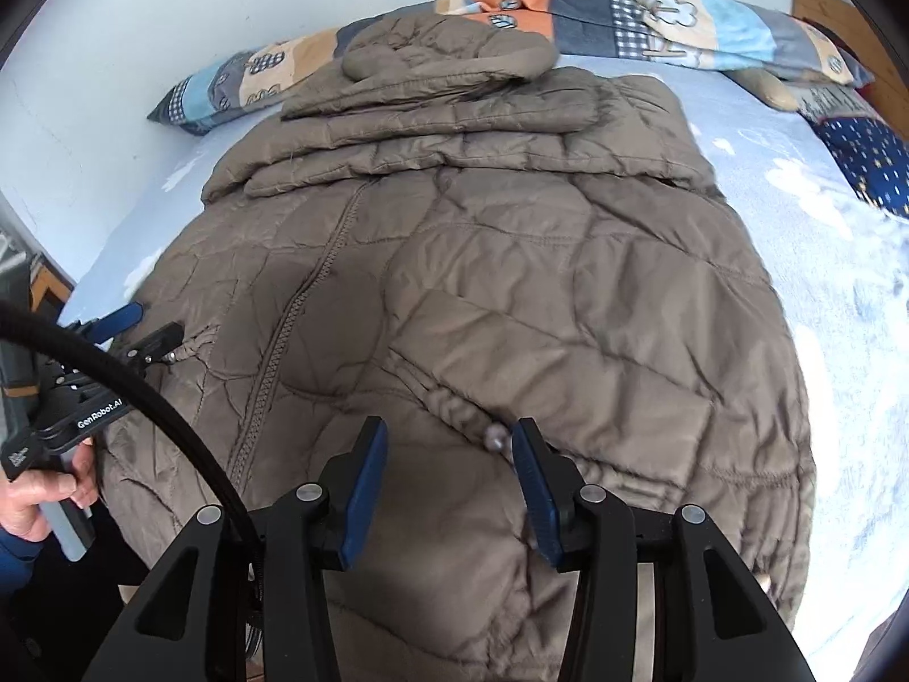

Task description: Fold large clothes

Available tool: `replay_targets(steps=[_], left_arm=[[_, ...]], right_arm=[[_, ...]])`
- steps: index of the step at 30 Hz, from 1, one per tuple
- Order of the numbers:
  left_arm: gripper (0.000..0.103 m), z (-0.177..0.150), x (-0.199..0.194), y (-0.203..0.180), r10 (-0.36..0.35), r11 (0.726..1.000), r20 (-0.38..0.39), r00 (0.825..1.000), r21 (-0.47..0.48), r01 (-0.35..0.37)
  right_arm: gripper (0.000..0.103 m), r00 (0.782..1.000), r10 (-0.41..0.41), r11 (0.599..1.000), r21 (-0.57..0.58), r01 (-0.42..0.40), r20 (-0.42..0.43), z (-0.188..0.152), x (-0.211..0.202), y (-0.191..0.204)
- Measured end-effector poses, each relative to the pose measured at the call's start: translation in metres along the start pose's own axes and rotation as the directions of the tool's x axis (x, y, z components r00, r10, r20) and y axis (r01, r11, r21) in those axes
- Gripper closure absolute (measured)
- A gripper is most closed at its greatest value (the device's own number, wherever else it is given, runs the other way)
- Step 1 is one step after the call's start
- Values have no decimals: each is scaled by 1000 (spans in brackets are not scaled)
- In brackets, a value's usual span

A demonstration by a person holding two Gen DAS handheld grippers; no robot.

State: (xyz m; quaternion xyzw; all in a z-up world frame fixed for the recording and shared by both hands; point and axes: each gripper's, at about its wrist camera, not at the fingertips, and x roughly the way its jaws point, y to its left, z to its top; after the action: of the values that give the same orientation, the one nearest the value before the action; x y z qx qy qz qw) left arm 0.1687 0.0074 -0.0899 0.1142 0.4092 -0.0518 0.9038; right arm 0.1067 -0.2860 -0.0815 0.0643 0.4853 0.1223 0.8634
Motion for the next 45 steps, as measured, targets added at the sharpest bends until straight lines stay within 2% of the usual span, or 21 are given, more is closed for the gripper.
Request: replay_targets(steps=[11, 35, 38, 40, 45], left_arm=[[32, -5, -11, 4, 17, 1000, 11, 1000, 9, -17], [32, -9, -35, 19, 41, 999, 57, 998, -18, -40], [32, -7, -42, 33, 33, 998, 59, 998, -62, -30], [32, -6, -51, 51, 28, 992, 70, 997, -128, -19], [32, -12, -71, 107, 63, 949, 90, 994, -313, -32]], right_arm=[[53, 997, -25, 984, 179, 12, 74, -12, -36, -47], [53, 993, -35, 976, 218, 11, 110, -25, -56, -49], [53, 992, -39, 973, 229, 11, 118, -26, -60, -51], [53, 991, -42, 971, 239, 11, 127, -27, -64, -53], [52, 986, -48, 954, 299, -2, 161, -33, -78, -67]])
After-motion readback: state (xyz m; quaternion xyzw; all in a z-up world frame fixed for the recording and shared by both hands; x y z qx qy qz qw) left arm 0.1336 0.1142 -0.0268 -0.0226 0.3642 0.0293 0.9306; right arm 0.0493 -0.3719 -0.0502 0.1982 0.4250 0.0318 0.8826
